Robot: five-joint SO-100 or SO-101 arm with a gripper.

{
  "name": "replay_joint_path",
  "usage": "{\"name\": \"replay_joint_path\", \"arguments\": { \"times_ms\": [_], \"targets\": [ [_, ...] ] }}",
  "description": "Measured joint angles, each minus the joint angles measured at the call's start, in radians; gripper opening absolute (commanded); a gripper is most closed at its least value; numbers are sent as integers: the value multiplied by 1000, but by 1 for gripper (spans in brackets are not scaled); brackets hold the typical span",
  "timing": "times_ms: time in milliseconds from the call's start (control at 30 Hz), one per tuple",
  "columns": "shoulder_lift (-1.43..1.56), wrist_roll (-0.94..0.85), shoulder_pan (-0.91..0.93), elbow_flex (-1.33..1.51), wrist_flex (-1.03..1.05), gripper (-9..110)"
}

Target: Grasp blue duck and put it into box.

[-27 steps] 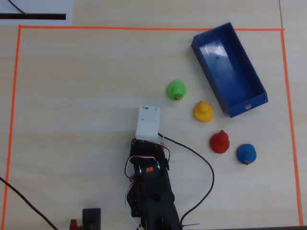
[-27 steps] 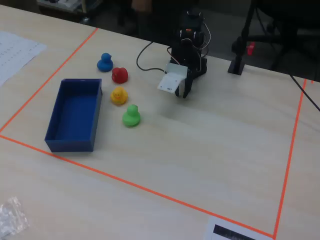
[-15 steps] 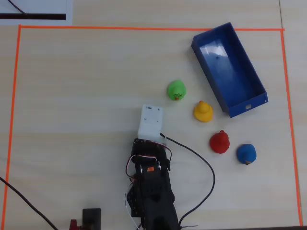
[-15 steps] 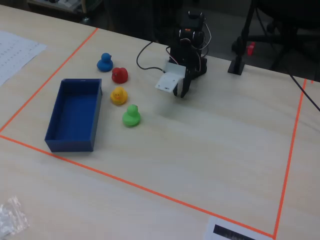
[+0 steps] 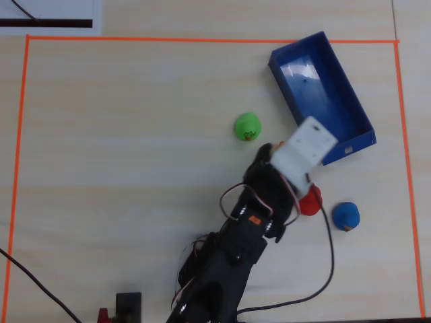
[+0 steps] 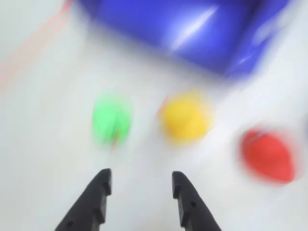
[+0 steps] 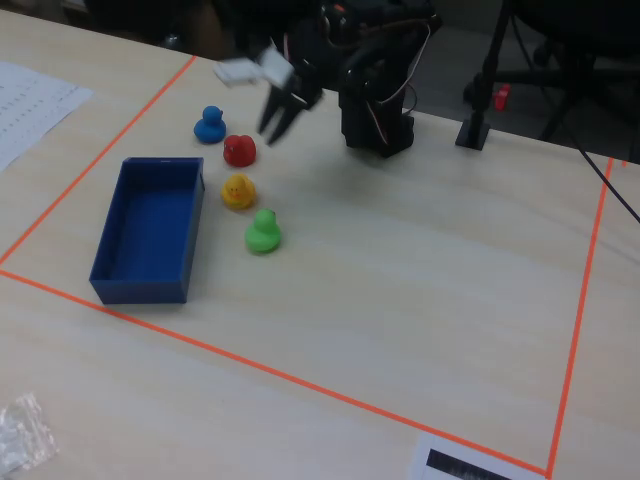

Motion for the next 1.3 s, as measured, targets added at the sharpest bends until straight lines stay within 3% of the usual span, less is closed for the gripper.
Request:
{"name": "replay_joint_path", "arguments": {
  "times_ms": [167, 400, 700, 1300],
  "targets": [
    [-196, -2, 336, -250, -167, 23],
    [-393, -20, 627, -275, -356, 28],
    [-615, -86, 709, -264, -568, 31],
    [-769, -206, 713, 121, -1043, 33]
  ]
}}
